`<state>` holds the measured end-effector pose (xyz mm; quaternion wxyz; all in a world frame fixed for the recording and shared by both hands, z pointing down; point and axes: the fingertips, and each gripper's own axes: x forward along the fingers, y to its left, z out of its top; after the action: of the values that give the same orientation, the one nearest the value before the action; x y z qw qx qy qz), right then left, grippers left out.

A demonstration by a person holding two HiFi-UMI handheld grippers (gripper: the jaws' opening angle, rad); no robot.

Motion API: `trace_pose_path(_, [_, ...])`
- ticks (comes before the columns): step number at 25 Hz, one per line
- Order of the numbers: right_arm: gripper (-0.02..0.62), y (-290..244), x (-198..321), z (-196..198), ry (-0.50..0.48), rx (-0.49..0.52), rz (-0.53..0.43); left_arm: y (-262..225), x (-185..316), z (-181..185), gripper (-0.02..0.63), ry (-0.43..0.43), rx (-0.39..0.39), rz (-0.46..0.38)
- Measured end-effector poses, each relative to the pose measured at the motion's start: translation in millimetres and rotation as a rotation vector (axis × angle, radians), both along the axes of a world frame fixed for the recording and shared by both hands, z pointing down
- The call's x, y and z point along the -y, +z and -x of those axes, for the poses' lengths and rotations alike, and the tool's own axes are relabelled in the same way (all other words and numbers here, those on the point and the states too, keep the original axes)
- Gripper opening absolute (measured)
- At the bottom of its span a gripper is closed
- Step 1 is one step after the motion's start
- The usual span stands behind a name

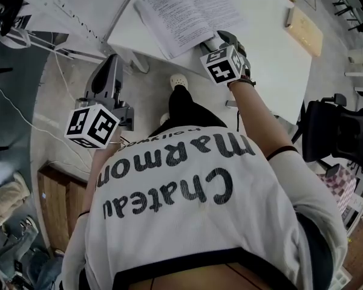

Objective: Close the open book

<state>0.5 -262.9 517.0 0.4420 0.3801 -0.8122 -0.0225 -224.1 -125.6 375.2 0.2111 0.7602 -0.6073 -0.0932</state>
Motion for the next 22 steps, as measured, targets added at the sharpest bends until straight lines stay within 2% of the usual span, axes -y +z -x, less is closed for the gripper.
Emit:
trace_pose_path(9, [0.25, -7.3, -3.1, 13.2, -0.178, -0.212, -0.127, -7.0, -5.2, 1.8, 0.023, -0.025, 0.009, -0.019])
trace_pose_path(14, [0.25, -7.3, -6.1, 20.7, -0.323, -0.354, -0.233, -10.7, -6.4, 3.6, 0.023, -0.04, 0.011, -0.029])
trace_pose_path(19, [0.244, -7.5, -9.7, 26.3, -0.429, -0.42, -0.3, -13.5, -10.9, 5.1, 0.023, -0.054, 0.017, -0.033])
trace_pose_path(22, [0.162, -6.6, -12.2, 29.1, -0.459, -0.415, -0.319, -12.7, -13.4, 7.8, 0.023, -0.065, 0.017, -0.034])
